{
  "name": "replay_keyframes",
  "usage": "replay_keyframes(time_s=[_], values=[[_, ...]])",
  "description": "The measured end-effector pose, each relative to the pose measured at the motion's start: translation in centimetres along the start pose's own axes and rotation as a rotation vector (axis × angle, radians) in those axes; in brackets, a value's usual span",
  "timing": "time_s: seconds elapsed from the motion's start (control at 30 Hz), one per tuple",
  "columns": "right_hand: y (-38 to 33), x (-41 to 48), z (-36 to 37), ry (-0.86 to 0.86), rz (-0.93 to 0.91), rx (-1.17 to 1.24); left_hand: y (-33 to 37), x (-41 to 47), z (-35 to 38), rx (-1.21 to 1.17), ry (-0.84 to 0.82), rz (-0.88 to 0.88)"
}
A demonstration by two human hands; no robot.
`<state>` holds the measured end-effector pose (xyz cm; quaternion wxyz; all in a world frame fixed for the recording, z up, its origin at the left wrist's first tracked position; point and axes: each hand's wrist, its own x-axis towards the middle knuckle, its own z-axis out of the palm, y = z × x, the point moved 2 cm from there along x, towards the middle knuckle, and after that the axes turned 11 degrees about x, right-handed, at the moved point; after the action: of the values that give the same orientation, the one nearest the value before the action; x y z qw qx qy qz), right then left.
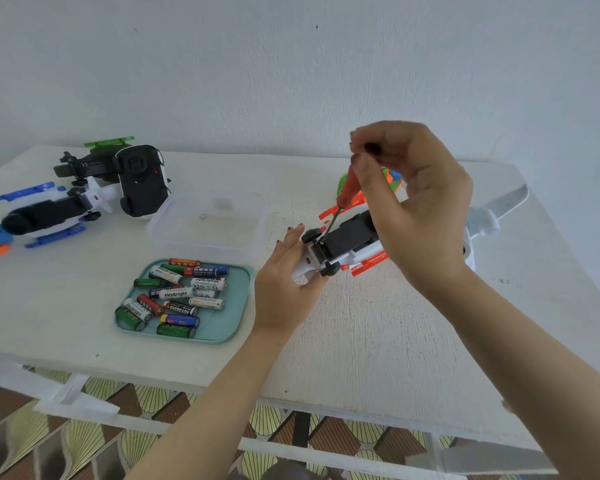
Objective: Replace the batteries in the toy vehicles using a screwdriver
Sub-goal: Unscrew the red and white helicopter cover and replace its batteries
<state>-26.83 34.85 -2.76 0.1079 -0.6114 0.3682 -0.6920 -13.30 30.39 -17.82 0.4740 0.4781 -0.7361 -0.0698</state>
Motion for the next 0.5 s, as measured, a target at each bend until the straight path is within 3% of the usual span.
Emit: replay_keyframes(time_s=[0.1,0.3,0.5], values=[[0.01,-0.16,0.19,-0.051,-0.011,0.033,0.01,0.01,0.00,0.008,-0.010,-0.002],[-0.24,0.22,0.21,0.058,-0.063,-0.060,-0.03,0.00,0.00,0.014,-0.011,0.009],[0.19,0.17,0.13,-0.033,0.030,0.042,-0.02,0.00,-0.01,0.027,0.006,0.007]])
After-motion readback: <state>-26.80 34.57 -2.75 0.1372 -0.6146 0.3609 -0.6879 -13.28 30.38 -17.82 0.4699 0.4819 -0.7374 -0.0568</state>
